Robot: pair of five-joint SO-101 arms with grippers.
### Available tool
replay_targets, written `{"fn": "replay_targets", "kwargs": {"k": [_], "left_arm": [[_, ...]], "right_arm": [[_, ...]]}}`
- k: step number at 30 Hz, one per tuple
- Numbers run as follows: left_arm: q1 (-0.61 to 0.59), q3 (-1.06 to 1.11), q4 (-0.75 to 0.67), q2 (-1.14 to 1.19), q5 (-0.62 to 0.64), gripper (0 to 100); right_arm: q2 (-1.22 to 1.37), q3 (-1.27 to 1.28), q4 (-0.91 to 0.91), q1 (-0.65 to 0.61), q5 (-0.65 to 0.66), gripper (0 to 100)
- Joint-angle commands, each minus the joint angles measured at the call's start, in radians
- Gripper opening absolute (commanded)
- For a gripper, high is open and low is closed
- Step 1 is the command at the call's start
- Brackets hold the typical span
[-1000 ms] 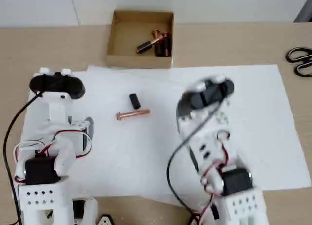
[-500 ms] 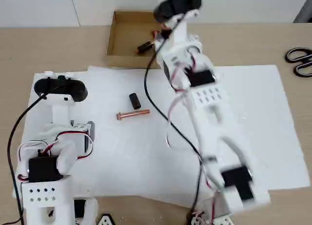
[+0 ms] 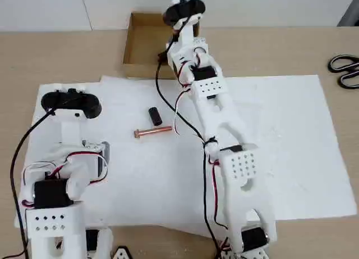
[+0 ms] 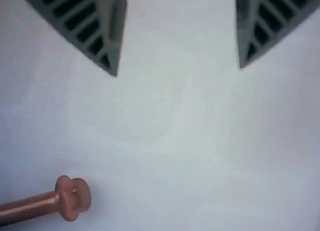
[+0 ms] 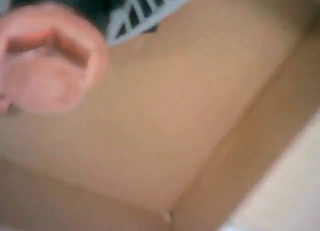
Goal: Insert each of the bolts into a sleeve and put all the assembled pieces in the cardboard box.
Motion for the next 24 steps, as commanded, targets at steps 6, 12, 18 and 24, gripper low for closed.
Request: {"fn": "replay_targets", "kwargs": {"k": [6, 12, 18, 24], "left_arm": [[-0.003, -0.005, -0.006, -0.009, -0.002, 15], [-0.003, -0.005, -0.008, -0.008, -0.002, 15], [-0.003, -0.005, -0.008, -0.008, -0.002, 15], [-0.003, -0.005, -0.008, -0.012, 0.000, 15]], "right_arm": [[0.151, -0.264, -0.025, 0.002, 0.012, 0.9], [0.206, -0.311, -0.027, 0.002, 0.012, 6.9], [0.217, -0.315, -0.025, 0.002, 0.012, 13.6], [0.209, -0.353, -0.024, 0.005, 0.014, 13.6]]}}
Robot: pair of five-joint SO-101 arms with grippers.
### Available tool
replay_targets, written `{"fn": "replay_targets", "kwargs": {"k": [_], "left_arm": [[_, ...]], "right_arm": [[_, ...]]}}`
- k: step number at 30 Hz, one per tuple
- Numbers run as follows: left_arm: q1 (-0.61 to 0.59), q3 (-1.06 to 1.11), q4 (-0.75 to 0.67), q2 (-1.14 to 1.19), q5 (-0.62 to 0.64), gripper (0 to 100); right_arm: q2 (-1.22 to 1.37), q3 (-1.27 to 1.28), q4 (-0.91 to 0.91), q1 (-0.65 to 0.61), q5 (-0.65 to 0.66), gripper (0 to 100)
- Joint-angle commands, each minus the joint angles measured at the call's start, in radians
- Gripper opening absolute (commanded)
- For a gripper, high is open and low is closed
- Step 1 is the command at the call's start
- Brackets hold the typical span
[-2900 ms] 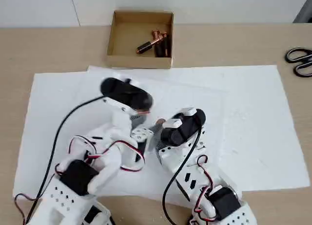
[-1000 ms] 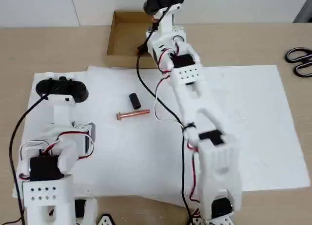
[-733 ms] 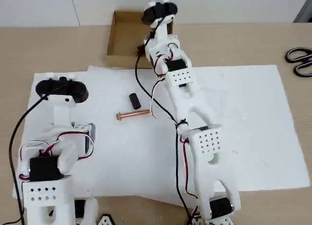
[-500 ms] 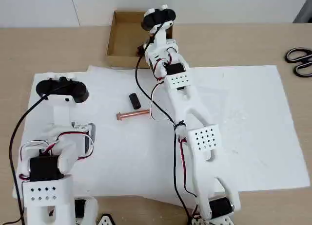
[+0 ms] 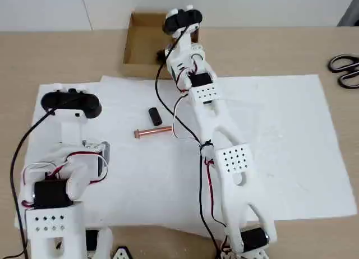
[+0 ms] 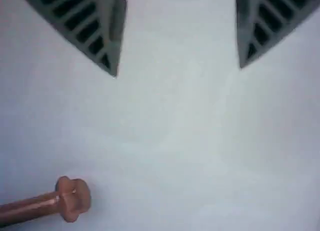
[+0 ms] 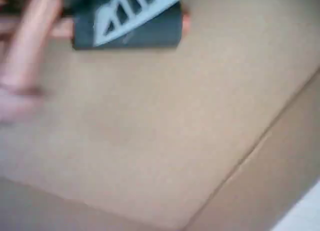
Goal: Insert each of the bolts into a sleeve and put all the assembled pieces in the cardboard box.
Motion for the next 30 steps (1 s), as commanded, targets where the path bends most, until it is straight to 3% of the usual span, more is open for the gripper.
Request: {"fn": "replay_targets", "kwargs": {"k": [1, 7, 15, 18, 30], "left_arm": [[-0.003, -0.005, -0.008, -0.012, 0.000, 15], [-0.003, -0.005, -0.008, -0.012, 0.000, 15], [-0.003, -0.007, -0.008, -0.014, 0.000, 15], [-0.003, -0.008, -0.006, -0.014, 0.000, 15], [-0.003, -0.010, -0.002, -0.014, 0.000, 15]], "right_arm": [[-0.031, -0.094, -0.022, 0.005, 0.014, 13.6], [-0.031, -0.209, 0.094, 0.007, 0.014, 13.8], [-0.030, -0.571, 0.495, 0.007, 0.012, 13.7], [-0.048, -0.575, 0.601, 0.008, 0.012, 13.7], [-0.487, -0.575, 1.231, 0.001, 0.014, 13.7]]}}
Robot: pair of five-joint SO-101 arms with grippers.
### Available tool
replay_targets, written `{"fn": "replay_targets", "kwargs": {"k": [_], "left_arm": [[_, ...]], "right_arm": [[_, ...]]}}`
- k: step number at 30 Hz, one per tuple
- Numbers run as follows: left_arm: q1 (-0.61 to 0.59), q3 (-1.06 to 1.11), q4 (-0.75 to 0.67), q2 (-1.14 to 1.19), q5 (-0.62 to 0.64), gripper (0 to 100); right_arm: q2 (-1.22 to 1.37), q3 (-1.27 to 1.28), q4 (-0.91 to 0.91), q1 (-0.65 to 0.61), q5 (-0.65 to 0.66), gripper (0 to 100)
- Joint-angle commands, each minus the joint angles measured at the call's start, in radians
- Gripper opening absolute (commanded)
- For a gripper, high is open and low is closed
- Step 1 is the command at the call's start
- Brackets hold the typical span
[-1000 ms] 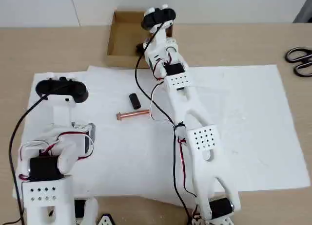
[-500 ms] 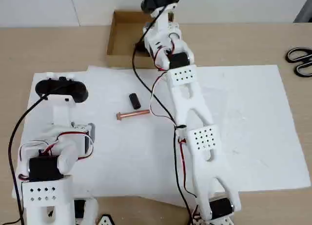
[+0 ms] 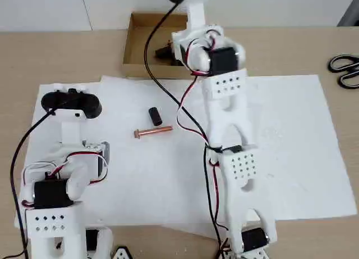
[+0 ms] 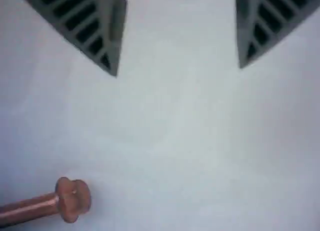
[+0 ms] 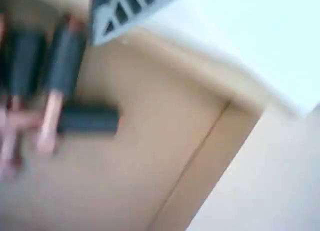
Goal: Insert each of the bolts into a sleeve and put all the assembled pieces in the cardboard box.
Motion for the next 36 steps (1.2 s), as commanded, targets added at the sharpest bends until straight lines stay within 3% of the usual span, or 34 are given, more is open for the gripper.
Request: {"fn": "replay_targets", "kwargs": {"k": [1, 12, 18, 26, 36], "left_arm": [[-0.003, -0.010, -0.003, -0.014, 0.000, 15], [-0.002, -0.012, -0.003, -0.014, 0.000, 15], [-0.002, -0.008, -0.002, -0.014, 0.000, 15], [-0.002, -0.007, -0.002, -0.014, 0.000, 15], [-0.005, -0.005, 0.000, -0.015, 0.000, 15]], "right_arm": [[-0.189, -0.048, 0.170, 0.002, 0.014, 13.7], [-0.417, -0.002, 0.196, 0.010, 0.012, 13.6], [-0.544, 0.351, 0.197, 0.061, 0.011, 13.6], [-0.900, 0.937, 0.186, 0.113, 0.008, 13.6], [-1.194, 1.333, 0.171, 0.094, 0.006, 13.6]]}}
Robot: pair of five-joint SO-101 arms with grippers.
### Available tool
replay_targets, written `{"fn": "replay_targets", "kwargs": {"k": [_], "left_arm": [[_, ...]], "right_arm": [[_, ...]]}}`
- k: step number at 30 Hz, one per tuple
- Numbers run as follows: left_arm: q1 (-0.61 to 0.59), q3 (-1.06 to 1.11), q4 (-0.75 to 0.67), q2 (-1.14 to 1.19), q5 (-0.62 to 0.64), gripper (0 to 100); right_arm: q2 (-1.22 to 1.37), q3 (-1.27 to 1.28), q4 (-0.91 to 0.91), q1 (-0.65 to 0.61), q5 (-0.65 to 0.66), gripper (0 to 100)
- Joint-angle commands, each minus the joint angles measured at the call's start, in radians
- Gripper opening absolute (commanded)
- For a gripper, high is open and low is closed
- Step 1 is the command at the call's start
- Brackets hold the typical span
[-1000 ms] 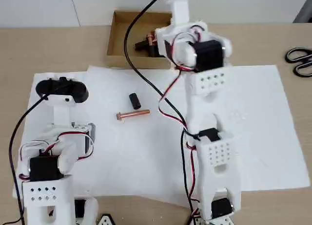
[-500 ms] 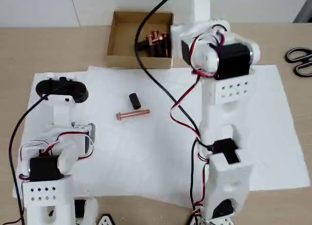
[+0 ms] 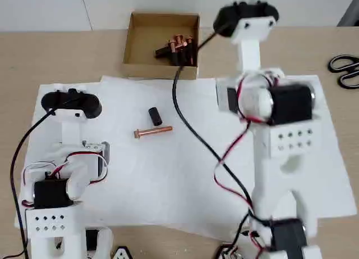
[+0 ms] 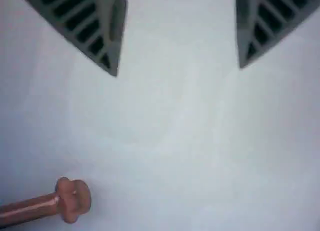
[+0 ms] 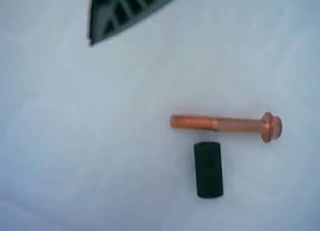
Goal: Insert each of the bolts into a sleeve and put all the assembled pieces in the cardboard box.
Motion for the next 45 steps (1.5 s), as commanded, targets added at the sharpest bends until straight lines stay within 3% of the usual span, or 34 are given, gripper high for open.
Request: {"fn": "replay_targets", "kwargs": {"k": [1, 5, 12, 23, 29, 34, 37, 45], "left_arm": [[-0.006, -0.005, 0.000, -0.015, 0.000, 15], [-0.008, -0.005, 0.000, -0.015, 0.000, 15], [-0.008, -0.005, 0.000, -0.015, 0.000, 15], [-0.008, -0.004, 0.000, -0.015, 0.000, 15], [-0.008, -0.004, 0.000, -0.015, 0.000, 15], [-0.012, -0.010, -0.002, -0.015, 0.000, 15], [-0.081, -0.013, -0.008, -0.015, 0.000, 15], [-0.436, -0.005, -0.021, -0.015, 0.000, 15]], "right_arm": [[-0.070, 0.126, -0.008, -0.024, 0.006, 13.6], [-0.064, 0.255, -0.044, -0.053, 0.009, 13.9], [-0.004, 0.463, -0.321, -0.088, 0.012, 13.9], [0.182, 0.488, -0.455, -0.179, 0.023, 13.9], [0.251, 0.488, -0.464, -0.334, 0.256, 13.9], [0.266, 0.489, -0.473, -0.374, 0.377, 13.6], [0.262, 0.488, -0.490, -0.374, 0.382, 13.6], [0.265, 0.486, -0.495, -0.420, 0.502, 13.6]]}}
